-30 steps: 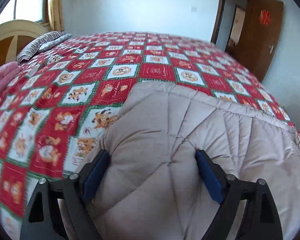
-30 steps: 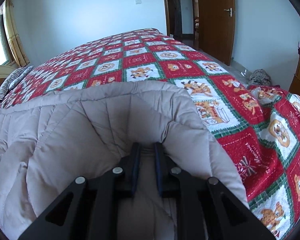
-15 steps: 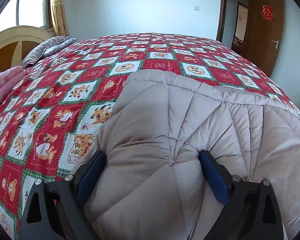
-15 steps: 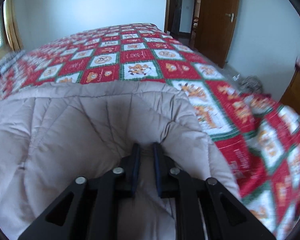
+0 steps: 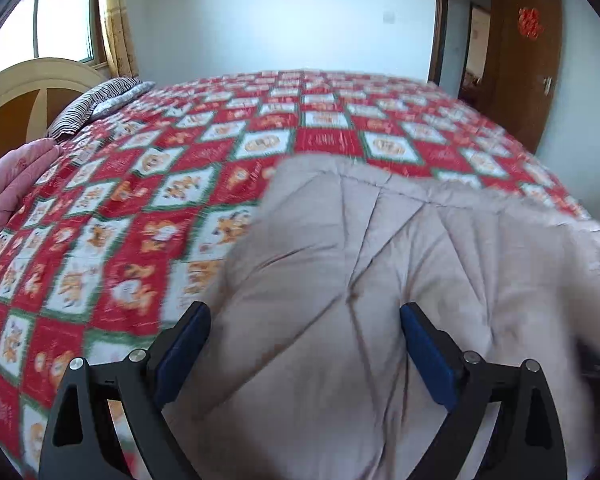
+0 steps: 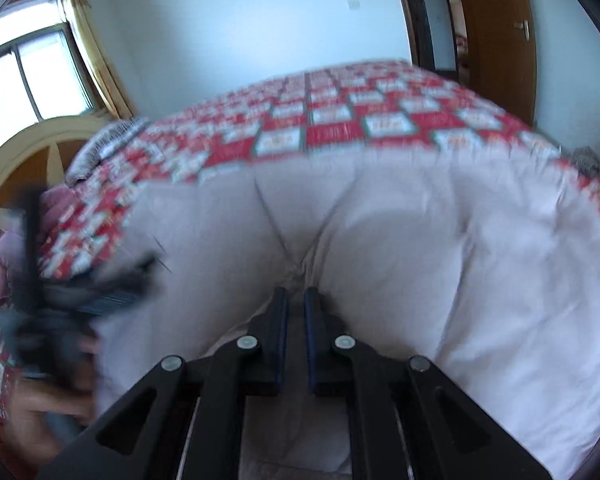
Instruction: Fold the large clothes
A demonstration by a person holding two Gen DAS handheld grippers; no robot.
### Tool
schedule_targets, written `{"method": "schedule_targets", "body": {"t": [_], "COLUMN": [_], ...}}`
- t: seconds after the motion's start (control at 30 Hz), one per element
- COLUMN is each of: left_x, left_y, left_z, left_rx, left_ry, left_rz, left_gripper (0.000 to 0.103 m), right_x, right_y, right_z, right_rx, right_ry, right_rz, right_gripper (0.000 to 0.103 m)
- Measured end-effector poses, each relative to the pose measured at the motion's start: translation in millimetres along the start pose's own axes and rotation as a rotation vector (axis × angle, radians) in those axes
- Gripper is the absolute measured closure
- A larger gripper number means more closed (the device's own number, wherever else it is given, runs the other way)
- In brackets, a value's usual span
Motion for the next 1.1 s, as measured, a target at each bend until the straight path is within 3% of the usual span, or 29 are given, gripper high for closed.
{"method": "schedule_targets", "body": {"t": [0.13, 0.27, 0.37, 0.43, 0.5, 0.53, 0.6, 0.67, 0.73, 0.77, 0.83, 0.93, 1.1], "left_x": [-41.4, -86.0, -124.0, -151.2, -168.2, -175.6, -175.1, -159.8, -138.5, -129.9, -121.8, -122.1, -107.8], "left_y": [25.9, 63.6, 94.4, 108.9, 113.1, 113.3, 108.9, 105.1, 103.7, 102.1, 101.9, 106.1, 97.4], "left_z": [-51.1, -77.4, -89.9, -86.2, -74.1, -65.4, -49.8, -29.6, -21.9, -21.5, -20.4, -13.3, -4.0], "left_rx": [0.055, 0.052, 0.075, 0.056, 0.01, -0.008, -0.032, -0.089, -0.089, -0.079, -0.066, -0.052, -0.051], "left_ry": [0.048, 0.095, 0.03, -0.078, -0.09, -0.058, -0.018, -0.038, -0.029, 0.014, 0.238, 0.495, 0.792], "left_rz": [-0.064, -0.229, -0.353, -0.42, -0.473, -0.512, -0.518, -0.468, -0.409, -0.392, -0.463, -0.582, -0.641], "left_gripper": [0.008, 0.008, 0.008, 0.008, 0.008, 0.008, 0.008, 0.008, 0.008, 0.008, 0.008, 0.008, 0.008], "right_x": [11.1, 3.2, 7.3, 8.4, 8.9, 9.4, 9.8, 11.3, 12.8, 13.2, 14.0, 16.6, 19.1], "right_y": [6.9, 11.5, 10.4, 10.1, 9.9, 9.4, 9.5, 10.4, 10.7, 10.7, 10.6, 11.2, 11.3], "right_z": [8.3, 11.4, 10.7, 10.7, 10.0, 11.4, 12.2, 12.9, 13.9, 14.3, 14.6, 15.3, 16.1], "right_rx": [0.006, 0.022, 0.021, 0.022, 0.023, 0.022, 0.02, 0.016, 0.011, 0.01, 0.008, 0.008, 0.008], "right_ry": [-0.027, 0.016, -0.008, -0.018, -0.026, -0.03, -0.038, -0.044, -0.051, -0.053, -0.057, -0.078, -0.098], "right_rz": [0.004, -0.054, -0.04, -0.036, -0.033, -0.032, -0.028, -0.026, -0.024, -0.022, -0.019, -0.003, 0.011], "right_gripper": [0.103, 0.103, 0.103, 0.103, 0.103, 0.103, 0.103, 0.103, 0.103, 0.103, 0.103, 0.103, 0.103]}}
Point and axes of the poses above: each gripper's, at about its wrist camera, not at the fingertips, and z roughly the way its jaws point, x to its right, y to its underside, the point moved 1 cm from there along z, roughly the way its jaws point, and after that the axes turned 6 degrees about -y, right-handed, at the moved point
